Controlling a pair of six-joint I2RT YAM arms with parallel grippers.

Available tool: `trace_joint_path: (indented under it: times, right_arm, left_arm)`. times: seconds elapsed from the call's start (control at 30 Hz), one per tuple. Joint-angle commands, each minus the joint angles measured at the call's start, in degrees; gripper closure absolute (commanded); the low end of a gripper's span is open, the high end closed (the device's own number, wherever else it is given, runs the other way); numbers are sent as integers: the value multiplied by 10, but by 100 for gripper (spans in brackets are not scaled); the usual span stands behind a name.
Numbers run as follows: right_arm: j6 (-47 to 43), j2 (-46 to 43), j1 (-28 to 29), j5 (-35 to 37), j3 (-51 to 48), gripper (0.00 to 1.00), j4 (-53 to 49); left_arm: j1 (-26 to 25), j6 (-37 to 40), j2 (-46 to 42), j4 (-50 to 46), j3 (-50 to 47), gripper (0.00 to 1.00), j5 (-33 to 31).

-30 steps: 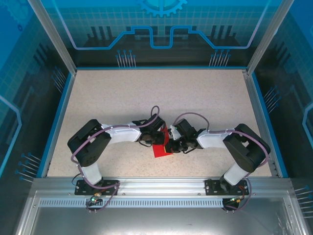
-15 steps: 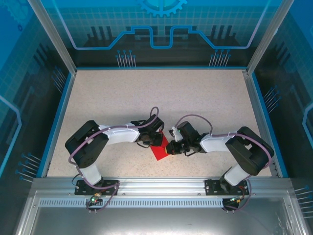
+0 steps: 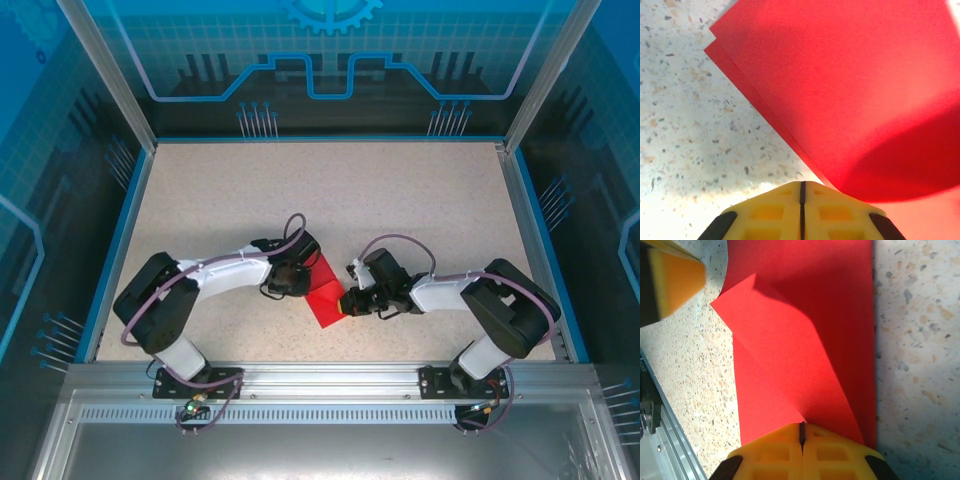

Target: Fold a paper plane with a square sheet of paper (pick it up from the middle)

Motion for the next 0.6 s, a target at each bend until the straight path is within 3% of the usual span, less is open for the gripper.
trace_joint_path:
  times: [0.0,0.23,0.57]
  right_arm:
    - [8,26,2,-2,-33,100,-92]
    - [10,23,-5,-11,-31,100,-86]
    - [10,26,-9,-16,-22,100,-87]
  left_arm:
    - [-11,-33,-31,-11,25,91,46]
    - [-56,-69,-17,18,39,91,81]
    - [-66,-85,47,138,8,92,143]
